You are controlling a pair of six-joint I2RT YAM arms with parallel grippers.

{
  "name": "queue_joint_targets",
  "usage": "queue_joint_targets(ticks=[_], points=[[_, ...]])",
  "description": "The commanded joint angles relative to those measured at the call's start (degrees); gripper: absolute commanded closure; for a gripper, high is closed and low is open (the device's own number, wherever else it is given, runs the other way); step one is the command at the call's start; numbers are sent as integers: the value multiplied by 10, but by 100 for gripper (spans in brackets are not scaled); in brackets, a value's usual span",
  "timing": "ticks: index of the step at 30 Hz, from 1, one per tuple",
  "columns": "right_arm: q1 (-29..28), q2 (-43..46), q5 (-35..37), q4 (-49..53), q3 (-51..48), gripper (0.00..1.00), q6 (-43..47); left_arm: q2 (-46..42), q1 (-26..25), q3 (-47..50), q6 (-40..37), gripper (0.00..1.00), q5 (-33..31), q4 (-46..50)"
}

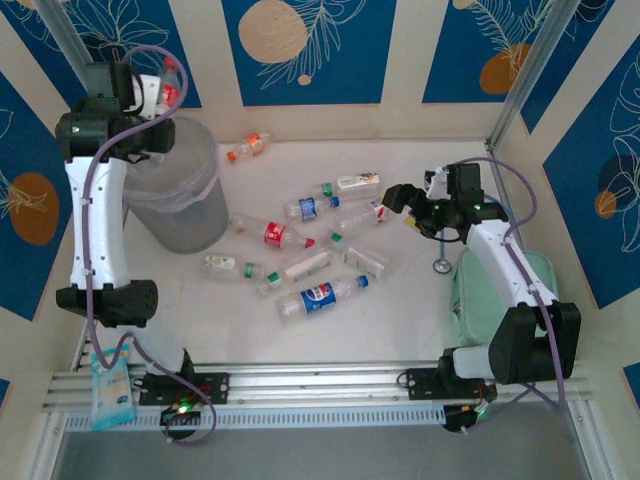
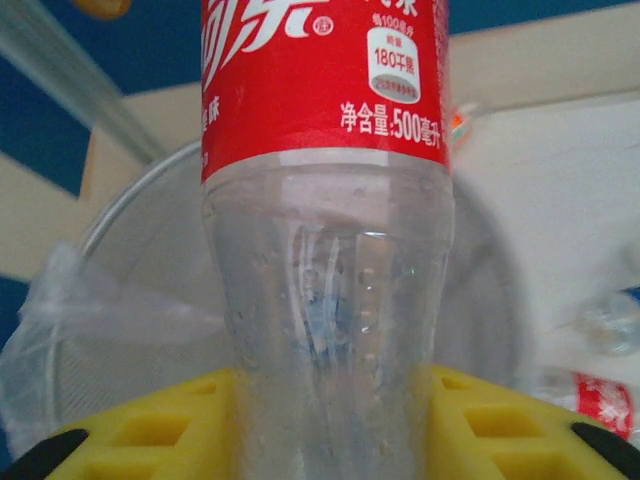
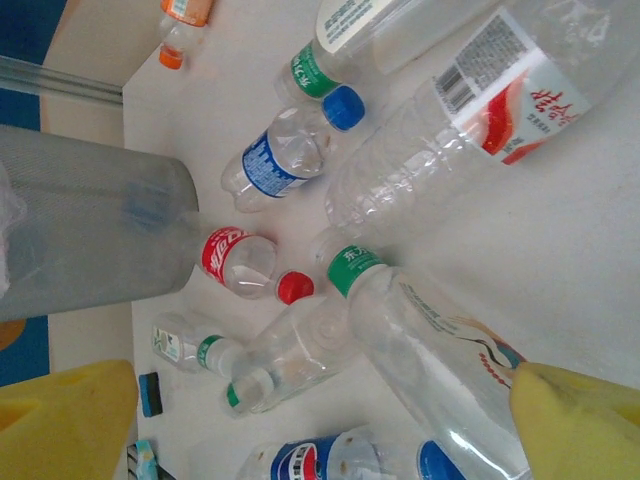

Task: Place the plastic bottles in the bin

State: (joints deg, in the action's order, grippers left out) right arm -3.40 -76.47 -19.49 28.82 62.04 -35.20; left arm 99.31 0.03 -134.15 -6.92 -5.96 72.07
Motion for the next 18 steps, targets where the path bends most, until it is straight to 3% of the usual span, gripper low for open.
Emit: queue_joint_targets(ticks=[1,11,18], points=[[-4,-6,1,-11,8,4,-9,5,15,26,-34,100,26,37],[-7,-18,7,-11,9,4,-9,-54,61,197,-49,100,3,-10],[-18,-34,6,-9,24,4,-8,-47,78,229,-50,100,16,-21]])
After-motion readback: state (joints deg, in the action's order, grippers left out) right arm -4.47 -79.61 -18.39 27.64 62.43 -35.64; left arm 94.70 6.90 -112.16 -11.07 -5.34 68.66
